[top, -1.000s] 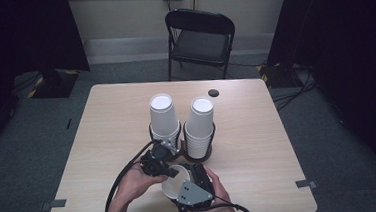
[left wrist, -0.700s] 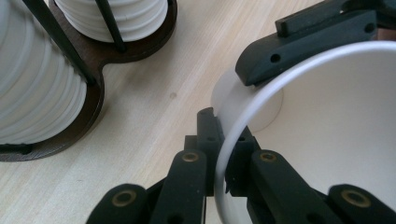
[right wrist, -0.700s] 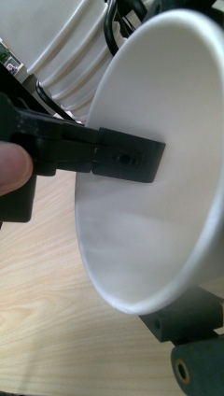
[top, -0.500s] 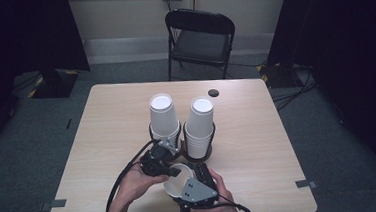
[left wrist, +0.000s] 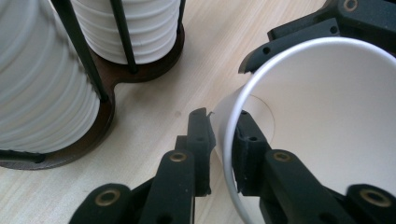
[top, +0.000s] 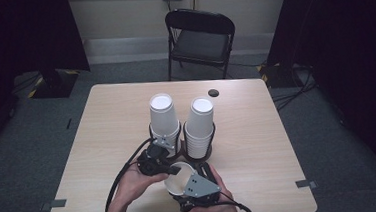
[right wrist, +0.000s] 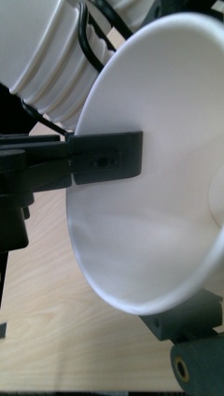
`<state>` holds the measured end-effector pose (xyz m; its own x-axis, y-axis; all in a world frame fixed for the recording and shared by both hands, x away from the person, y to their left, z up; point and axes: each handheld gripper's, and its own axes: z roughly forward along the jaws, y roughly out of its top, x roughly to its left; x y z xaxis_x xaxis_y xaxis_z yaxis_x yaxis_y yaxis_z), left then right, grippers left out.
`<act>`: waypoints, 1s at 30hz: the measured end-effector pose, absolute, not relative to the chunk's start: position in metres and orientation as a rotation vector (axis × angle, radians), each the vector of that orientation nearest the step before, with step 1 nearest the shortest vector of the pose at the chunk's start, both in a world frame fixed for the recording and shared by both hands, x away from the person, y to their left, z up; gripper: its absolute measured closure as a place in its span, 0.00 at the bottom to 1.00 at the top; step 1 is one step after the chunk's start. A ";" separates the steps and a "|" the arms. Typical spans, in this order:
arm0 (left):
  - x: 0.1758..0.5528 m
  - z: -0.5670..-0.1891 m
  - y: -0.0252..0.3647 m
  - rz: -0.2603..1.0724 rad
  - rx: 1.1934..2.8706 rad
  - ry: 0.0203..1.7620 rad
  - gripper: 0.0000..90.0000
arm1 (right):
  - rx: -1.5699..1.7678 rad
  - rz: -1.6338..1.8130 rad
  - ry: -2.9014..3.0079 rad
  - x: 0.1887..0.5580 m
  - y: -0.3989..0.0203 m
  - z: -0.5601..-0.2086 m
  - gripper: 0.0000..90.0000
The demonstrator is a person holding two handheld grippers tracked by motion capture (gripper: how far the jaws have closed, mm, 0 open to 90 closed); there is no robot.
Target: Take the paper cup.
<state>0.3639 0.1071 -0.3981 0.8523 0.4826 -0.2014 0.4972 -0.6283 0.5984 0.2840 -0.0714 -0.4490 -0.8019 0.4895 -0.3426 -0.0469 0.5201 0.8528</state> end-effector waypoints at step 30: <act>0.348 -0.400 0.133 0.179 1.955 0.797 0.53 | 0.609 1.425 2.151 0.296 -0.096 -0.456 0.11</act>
